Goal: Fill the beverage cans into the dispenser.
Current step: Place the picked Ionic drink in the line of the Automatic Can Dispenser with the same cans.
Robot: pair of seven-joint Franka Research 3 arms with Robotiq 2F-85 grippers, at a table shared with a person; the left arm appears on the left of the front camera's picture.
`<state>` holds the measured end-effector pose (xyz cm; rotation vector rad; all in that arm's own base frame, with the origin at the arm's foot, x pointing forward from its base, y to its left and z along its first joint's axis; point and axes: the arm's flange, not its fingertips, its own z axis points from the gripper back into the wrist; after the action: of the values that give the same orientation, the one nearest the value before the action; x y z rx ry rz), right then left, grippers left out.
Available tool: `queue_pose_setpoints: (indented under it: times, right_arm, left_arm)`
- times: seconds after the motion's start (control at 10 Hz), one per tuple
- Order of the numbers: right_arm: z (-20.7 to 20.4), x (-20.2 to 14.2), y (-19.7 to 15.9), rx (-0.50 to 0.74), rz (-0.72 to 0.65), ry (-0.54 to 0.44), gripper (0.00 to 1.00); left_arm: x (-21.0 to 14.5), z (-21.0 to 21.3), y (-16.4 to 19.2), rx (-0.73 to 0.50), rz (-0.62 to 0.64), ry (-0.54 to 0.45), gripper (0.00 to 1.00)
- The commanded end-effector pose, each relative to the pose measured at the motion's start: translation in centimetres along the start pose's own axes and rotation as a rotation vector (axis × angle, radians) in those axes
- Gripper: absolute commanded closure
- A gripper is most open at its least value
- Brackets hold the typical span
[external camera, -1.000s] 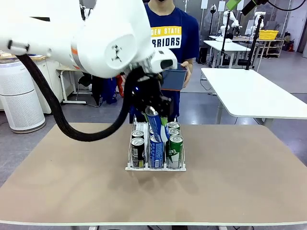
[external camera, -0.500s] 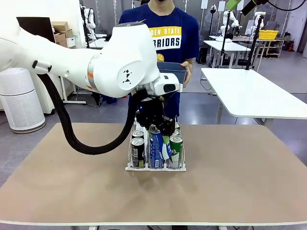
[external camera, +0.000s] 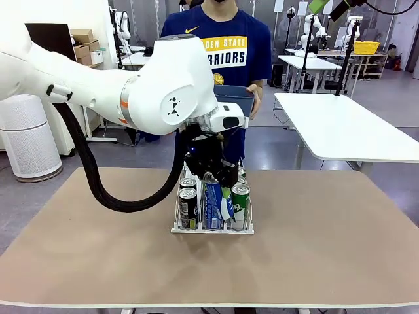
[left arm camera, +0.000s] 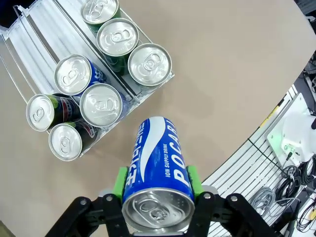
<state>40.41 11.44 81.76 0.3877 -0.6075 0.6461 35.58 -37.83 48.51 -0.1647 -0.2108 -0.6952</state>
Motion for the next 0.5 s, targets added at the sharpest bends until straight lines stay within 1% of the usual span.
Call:
queue_pose_setpoints:
  times: [0.0, 0.1, 0.3, 0.4]
  right_arm:
    - [0.0, -0.1, 0.0, -0.001, -0.001, 0.0, 0.0]
    - [0.0, -0.1, 0.0, -0.001, -0.001, 0.0, 0.0]
    - [0.0, -0.1, 0.0, -0.001, -0.001, 0.0, 0.0]
    - [0.0, -0.1, 0.0, -0.001, -0.001, 0.0, 0.0]
  left_arm:
    - [0.8, -1.3, 0.5, 0.012, 0.012, 0.031, 0.43]
    - [1.3, -2.2, 1.5, 0.014, 0.001, 0.02, 0.43]
    - [2.0, -3.2, 2.1, 0.023, 0.032, 0.014, 0.43]
    - [2.2, -3.7, 2.9, 0.048, 0.056, 0.024, 0.43]
